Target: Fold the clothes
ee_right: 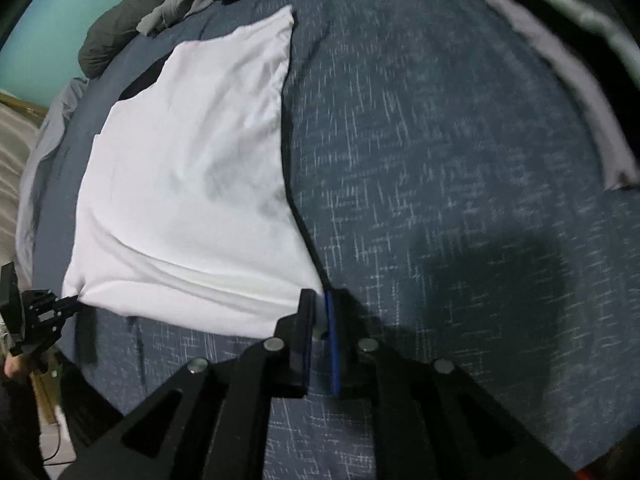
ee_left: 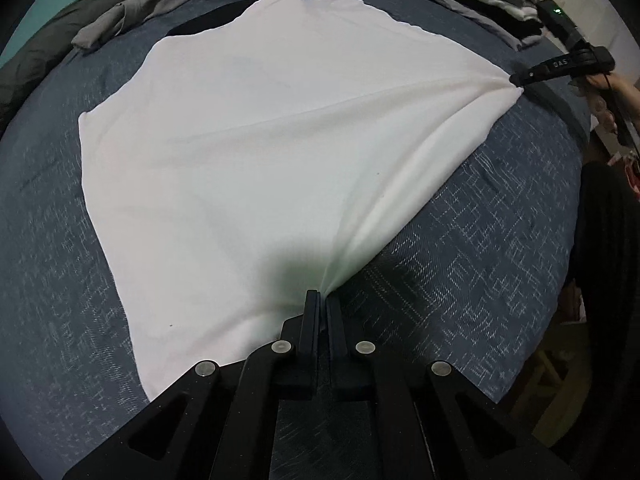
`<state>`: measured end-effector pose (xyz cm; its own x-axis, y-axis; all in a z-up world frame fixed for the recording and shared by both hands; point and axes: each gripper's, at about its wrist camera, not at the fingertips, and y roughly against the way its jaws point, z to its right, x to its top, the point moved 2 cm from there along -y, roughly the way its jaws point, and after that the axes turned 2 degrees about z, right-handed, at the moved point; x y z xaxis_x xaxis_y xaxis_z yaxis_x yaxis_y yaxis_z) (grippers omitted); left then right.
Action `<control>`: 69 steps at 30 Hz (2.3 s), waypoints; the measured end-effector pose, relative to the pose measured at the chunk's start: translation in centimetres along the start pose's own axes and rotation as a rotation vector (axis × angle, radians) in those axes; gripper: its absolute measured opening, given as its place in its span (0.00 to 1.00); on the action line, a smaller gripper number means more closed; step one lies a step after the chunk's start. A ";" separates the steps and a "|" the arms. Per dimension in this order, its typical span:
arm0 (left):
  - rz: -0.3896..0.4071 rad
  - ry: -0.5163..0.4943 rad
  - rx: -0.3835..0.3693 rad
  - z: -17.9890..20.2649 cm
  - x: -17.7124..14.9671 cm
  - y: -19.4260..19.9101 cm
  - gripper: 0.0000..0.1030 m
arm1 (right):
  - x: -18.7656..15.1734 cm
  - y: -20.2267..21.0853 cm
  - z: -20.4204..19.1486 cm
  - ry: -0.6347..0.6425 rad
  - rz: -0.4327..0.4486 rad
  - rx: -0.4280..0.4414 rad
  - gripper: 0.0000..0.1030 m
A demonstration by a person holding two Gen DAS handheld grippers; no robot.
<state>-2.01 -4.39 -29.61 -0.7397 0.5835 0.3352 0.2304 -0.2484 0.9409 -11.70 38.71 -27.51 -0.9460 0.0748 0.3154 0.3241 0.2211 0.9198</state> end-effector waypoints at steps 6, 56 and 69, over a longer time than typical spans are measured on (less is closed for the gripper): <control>0.028 0.083 -0.027 -1.0 0.2 1.8 0.22 | 1.3 0.4 -3.4 0.036 0.035 0.015 0.21; 0.419 0.788 0.024 -14.3 1.0 -1.0 0.41 | 12.4 -14.2 -21.8 0.080 0.029 0.096 0.17; 0.434 0.802 0.020 -15.0 0.4 -0.8 0.41 | 16.5 -14.3 -23.2 0.067 0.054 0.037 0.17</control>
<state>-11.99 -15.56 -30.98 -0.8013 -0.2723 0.5326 0.5968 -0.3026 0.7432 -31.98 14.17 -30.06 -0.9247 0.0226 0.3801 0.3730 0.2546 0.8922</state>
